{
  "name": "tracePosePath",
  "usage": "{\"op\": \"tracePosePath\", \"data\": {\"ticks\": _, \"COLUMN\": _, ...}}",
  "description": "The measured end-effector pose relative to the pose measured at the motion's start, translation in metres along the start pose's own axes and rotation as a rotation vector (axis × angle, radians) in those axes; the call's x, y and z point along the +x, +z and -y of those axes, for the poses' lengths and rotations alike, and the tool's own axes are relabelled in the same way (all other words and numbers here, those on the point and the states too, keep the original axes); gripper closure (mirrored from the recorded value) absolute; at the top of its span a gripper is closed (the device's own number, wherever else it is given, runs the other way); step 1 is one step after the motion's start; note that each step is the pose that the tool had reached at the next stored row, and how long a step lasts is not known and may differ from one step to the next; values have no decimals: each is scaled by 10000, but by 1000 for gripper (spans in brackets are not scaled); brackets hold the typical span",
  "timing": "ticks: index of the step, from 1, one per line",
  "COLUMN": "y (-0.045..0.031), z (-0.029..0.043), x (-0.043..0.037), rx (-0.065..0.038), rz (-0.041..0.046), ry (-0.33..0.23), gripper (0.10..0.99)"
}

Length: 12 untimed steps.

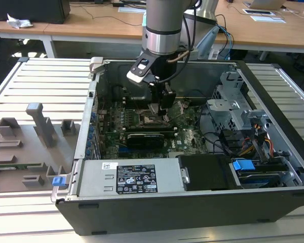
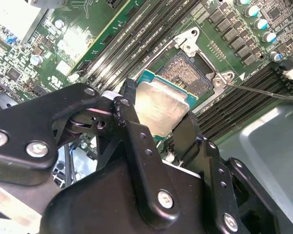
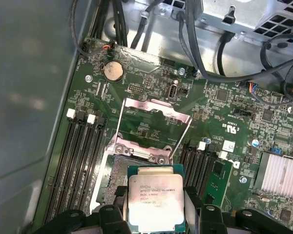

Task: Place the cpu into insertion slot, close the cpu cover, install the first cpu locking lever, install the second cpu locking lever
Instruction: 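Place the cpu into insertion slot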

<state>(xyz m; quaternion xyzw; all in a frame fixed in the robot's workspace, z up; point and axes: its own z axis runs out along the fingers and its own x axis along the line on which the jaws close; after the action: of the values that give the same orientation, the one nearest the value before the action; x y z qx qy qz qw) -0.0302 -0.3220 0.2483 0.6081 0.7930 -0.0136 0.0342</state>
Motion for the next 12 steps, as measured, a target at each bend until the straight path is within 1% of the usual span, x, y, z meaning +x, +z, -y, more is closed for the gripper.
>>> {"op": "tracePosePath", "data": {"ticks": 3, "y": 49, "z": 3, "x": 6, "rx": 0, "rz": 0, "ry": -17, "gripper": 541}}
{"op": "tracePosePath", "data": {"ticks": 4, "y": 53, "z": -9, "x": 54, "rx": -1, "rz": -1, "ry": -19, "gripper": 541}}
{"op": "tracePosePath", "data": {"ticks": 5, "y": 76, "z": -8, "x": 96, "rx": -3, "rz": -4, "ry": -15, "gripper": 541}}
{"op": "tracePosePath", "data": {"ticks": 8, "y": 140, "z": 2, "x": 113, "rx": -3, "rz": -4, "ry": -15, "gripper": 541}}
{"op": "tracePosePath", "data": {"ticks": 9, "y": 178, "z": 8, "x": 121, "rx": -1, "rz": -2, "ry": -16, "gripper": 541}}
{"op": "tracePosePath", "data": {"ticks": 12, "y": 225, "z": 28, "x": 137, "rx": -2, "rz": -3, "ry": -15, "gripper": 541}}
